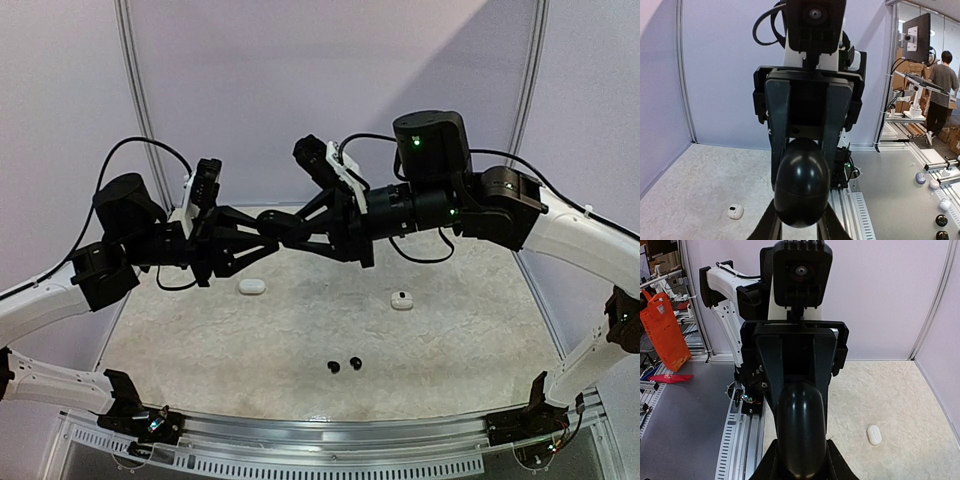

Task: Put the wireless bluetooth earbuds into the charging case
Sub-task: Pass from the right arm to the left

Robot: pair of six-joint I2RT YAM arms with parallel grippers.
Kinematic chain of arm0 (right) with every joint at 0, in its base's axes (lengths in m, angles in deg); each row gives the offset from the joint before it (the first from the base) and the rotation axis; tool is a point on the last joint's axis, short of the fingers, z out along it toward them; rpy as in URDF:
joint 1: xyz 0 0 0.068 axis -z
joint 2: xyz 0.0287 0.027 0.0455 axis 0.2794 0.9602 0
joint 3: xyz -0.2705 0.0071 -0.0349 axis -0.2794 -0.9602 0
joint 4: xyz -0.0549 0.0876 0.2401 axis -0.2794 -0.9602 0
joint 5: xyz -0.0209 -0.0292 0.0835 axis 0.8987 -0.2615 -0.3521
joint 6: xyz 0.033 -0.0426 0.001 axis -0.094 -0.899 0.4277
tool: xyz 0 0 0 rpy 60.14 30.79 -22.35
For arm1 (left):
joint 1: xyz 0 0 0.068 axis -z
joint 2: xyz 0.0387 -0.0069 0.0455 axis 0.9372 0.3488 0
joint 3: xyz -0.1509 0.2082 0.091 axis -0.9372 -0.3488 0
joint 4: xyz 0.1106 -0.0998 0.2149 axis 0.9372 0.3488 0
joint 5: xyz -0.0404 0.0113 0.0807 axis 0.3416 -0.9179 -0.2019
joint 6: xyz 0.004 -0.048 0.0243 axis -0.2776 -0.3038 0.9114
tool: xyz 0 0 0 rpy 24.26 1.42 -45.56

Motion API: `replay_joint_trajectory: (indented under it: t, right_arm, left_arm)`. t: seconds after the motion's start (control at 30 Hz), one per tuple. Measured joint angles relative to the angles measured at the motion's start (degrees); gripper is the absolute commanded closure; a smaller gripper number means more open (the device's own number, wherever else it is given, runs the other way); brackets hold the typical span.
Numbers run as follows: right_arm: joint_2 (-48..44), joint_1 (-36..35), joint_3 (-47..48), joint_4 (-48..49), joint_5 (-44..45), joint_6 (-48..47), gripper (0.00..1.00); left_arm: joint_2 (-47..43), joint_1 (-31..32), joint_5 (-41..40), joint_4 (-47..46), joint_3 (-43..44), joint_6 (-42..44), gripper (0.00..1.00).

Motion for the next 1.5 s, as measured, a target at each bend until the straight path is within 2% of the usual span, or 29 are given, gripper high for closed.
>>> replay_joint_trajectory:
  t: [0.23,0.37,0.43,0.63,0.9,1.17,1.23,1.33,1.5]
  right_arm:
    - [0.4,0.0,0.1,-0.5,0.0,-0.3,1.00]
    - [0.7,0.0,0.1,-1.4,0.0,-0.5,1.00]
    - [0.7,0.0,0.1,-1.5,0.0,-0.3,1.00]
    - [0.7,0.0,0.1,-1.4,-0.1,-0.3,1.00]
    - [0.7,0.0,0.1,-1.4,-0.1,-0.5,1.00]
    - [0.7,0.0,0.1,-1.4,-0.3,-0.5,1.00]
    - [0.7,0.0,0.1,-1.4,-0.5,-0.4,1.00]
    - [0.7,0.0,0.1,-1.3,-0.6,-0.4,1.00]
    - [0.6,0.0,0.0,-0.6,-0.5,-0.4,1.00]
  left_arm:
    - [0.1,0.0,0.4,-0.4,0.2,-0.3,0.68]
    - [0.2,0.0,0.4,-0.9,0.3,-0.3,0.76]
    - [0.2,0.0,0.6,-1.0,0.4,0.3,0.76]
    - [0.2,0.1,0.9,-0.9,0.4,0.0,0.63]
    - [0.2,0.1,1.2,-0.3,0.4,0.4,0.64]
    - [0.2,0.1,1.1,0.2,0.4,1.2,0.74]
    - [0.2,0.1,1.1,0.2,0.4,1.7,0.72]
    - [0.2,0.1,1.1,0.3,0.4,1.6,0.63]
    - [0.2,0.1,1.0,0.7,0.4,1.7,0.64]
